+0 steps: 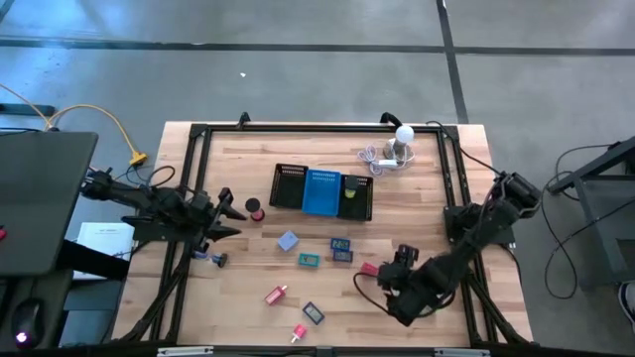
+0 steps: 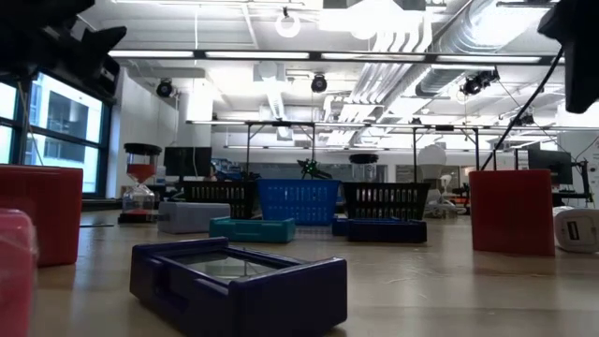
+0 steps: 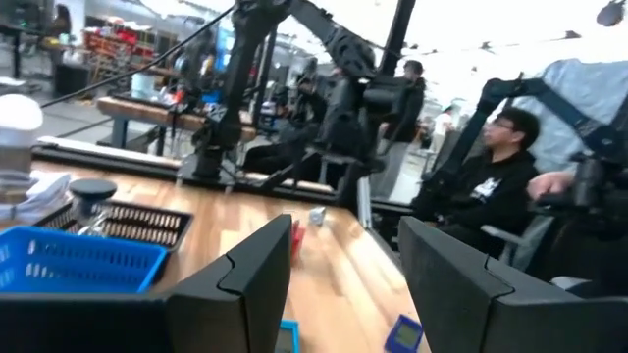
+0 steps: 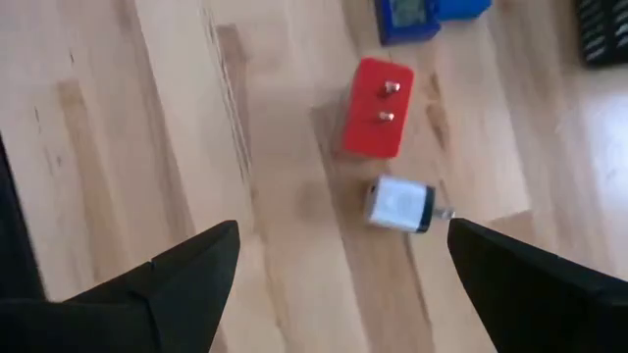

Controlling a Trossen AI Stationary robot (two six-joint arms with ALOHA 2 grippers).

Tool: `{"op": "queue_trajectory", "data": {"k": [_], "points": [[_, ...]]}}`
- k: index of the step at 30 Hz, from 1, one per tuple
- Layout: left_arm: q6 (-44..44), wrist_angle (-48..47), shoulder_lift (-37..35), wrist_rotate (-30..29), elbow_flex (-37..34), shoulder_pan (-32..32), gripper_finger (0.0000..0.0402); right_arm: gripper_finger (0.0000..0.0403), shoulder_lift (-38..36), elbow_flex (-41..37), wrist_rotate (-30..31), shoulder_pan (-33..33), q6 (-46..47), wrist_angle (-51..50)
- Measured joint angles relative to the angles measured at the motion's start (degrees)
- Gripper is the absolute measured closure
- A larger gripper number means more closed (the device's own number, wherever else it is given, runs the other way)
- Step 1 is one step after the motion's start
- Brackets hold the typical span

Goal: Pick & Place Office items
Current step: Put the right red charger adapter into the left black bin

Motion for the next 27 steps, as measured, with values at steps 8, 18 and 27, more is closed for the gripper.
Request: {"op": "queue_trajectory", "data": {"k": [8, 18, 27], "points": [[0.0, 3.9, 5.0, -2.4, 0.0, -0.6, 0.0217, 0.0047, 0.0, -5.5, 9.7, 2.0, 5.0, 5.4], [-0.2, 8.9, 9.3, -2.4, 0.0, -0.6, 0.0217, 0.0047, 0.0, -19.4, 12.1, 1.6, 7.6, 28.3], [-0.3, 10.2, 11.1, -2.4, 0.0, -0.6, 0.0217, 0.0047, 0.3, -24.8, 14.8, -1.0, 7.3, 34.3]]}}
